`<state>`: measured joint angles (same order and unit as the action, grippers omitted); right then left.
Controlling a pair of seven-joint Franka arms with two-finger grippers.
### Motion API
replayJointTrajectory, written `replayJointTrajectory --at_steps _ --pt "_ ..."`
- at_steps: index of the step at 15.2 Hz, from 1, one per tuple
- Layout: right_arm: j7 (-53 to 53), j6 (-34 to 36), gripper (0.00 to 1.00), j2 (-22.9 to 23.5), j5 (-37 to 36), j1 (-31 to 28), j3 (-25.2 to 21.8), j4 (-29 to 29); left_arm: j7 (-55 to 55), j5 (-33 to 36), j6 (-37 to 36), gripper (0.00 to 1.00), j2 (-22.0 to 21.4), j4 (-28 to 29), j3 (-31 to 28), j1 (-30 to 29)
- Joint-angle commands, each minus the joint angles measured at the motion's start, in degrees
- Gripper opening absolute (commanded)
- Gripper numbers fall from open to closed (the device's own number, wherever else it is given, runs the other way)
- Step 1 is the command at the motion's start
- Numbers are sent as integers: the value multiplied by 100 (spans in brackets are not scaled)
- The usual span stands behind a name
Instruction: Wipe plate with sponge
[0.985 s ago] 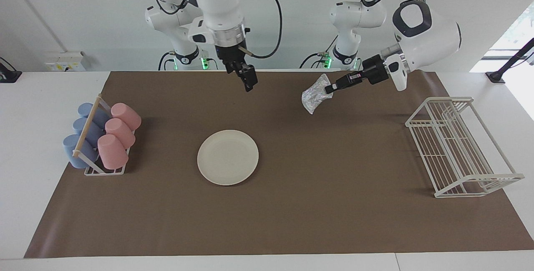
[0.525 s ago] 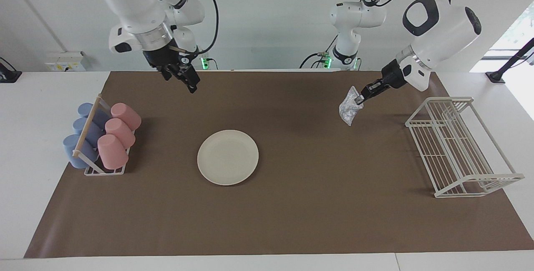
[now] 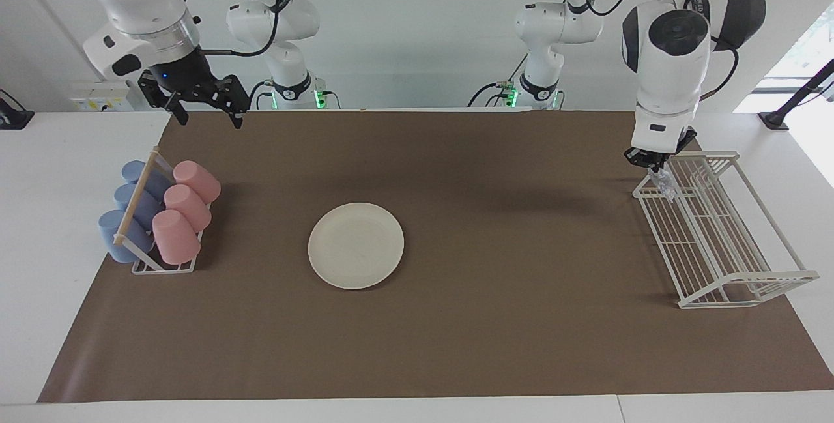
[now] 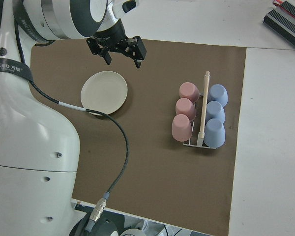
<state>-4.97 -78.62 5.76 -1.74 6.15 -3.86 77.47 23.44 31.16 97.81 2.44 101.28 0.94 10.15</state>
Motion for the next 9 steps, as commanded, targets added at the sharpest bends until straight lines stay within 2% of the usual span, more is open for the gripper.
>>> replayJointTrajectory --at_steps 1,4,7,9 --pt "408 -154 100 -355 -72 27 -71 488 56 1143 -262 0 221 -205 -33 180" --pt "453 -145 100 -566 -98 -26 -71 576 134 2216 -131 0 581 -153 -33 259" --pt "689 -75 100 -724 -89 -79 -159 585 388 2526 72 0 888 -100 -50 180" --pt "865 -101 100 -760 -89 -131 -229 611 1318 2684 -7 0 1231 -100 -50 241"
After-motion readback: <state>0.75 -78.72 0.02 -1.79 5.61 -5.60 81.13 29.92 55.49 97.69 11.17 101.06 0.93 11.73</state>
